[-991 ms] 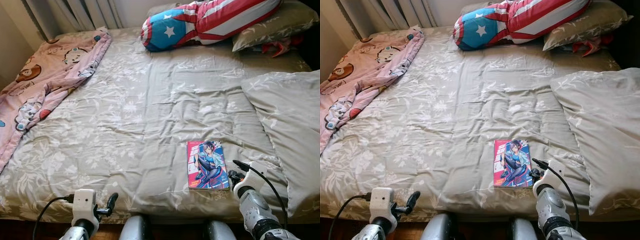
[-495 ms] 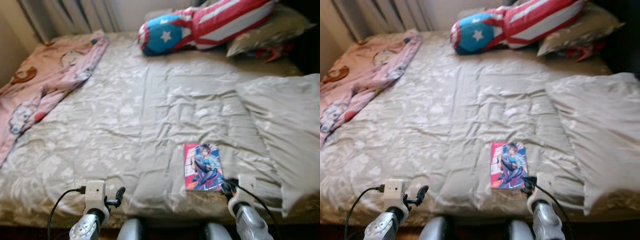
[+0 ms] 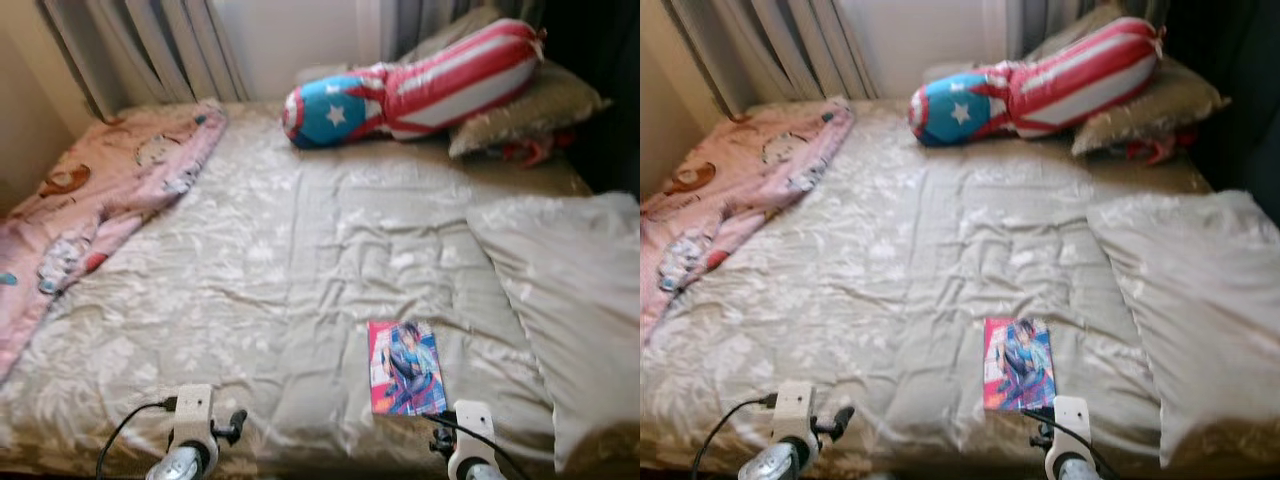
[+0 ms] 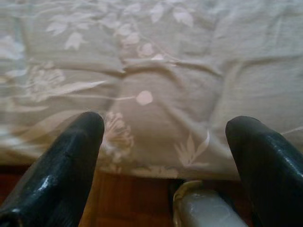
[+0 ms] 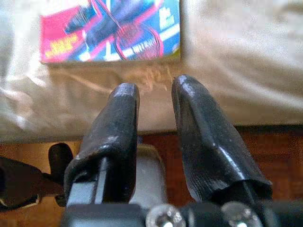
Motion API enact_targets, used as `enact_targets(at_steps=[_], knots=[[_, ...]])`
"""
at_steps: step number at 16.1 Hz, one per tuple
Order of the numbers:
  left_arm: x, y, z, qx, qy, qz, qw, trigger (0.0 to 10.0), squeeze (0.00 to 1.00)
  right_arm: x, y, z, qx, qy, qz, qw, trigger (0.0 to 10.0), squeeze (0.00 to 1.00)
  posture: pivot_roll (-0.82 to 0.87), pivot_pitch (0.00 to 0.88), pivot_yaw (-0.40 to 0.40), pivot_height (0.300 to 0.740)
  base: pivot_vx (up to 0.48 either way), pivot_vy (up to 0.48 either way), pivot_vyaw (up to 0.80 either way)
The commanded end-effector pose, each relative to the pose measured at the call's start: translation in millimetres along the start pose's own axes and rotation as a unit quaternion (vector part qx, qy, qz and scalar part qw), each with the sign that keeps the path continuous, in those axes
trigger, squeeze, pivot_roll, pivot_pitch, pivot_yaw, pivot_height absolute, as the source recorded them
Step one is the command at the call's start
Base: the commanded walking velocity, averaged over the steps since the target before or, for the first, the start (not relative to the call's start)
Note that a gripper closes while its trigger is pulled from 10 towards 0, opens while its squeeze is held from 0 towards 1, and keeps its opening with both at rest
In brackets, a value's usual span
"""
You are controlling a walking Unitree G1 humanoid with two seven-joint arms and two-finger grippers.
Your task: Clean up the room
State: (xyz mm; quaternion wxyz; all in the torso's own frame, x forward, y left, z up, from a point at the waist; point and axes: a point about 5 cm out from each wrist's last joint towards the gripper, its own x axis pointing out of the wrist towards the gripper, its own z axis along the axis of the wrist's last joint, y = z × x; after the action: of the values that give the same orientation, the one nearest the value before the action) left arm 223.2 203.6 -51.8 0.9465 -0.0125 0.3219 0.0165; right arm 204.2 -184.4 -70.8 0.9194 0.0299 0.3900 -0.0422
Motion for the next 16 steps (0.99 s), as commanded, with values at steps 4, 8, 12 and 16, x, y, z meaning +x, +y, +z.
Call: enact_targets(at_steps=[4, 8, 12, 16], knots=[[-7.3, 4.4, -28, 0.007, 0.078, 0.018, 0.997, 10.0, 0.00, -3.5, 2.1, -17, 0.013, 0.035, -0.007, 0.999, 10.0, 0.00, -0.03, 0.000, 0.029, 0.740, 0.000, 0.000, 0.00], [-10.8, 5.8, -38, 0.001, 0.109, 0.027, 0.994, 10.0, 0.00, -6.1, 5.3, -27, 0.019, 0.051, 0.003, 0.999, 10.0, 0.00, -0.04, 0.000, 0.016, 0.740, 0.000, 0.000, 0.00], [-9.4, 8.0, -35, -0.011, 0.108, 0.040, 0.993, 10.0, 0.00, -10.9, -0.9, -40, 0.006, 0.073, -0.009, 0.997, 10.0, 0.00, -0.04, 0.000, 0.013, 0.740, 0.000, 0.000, 0.00], [-10.9, 14.3, -36, 0.003, 0.110, 0.039, 0.993, 10.0, 0.00, -12.0, -1.3, -42, 0.017, 0.072, -0.013, 0.997, 10.0, 1.00, -0.05, 0.000, 0.029, 0.740, 0.000, 0.000, 0.00]])
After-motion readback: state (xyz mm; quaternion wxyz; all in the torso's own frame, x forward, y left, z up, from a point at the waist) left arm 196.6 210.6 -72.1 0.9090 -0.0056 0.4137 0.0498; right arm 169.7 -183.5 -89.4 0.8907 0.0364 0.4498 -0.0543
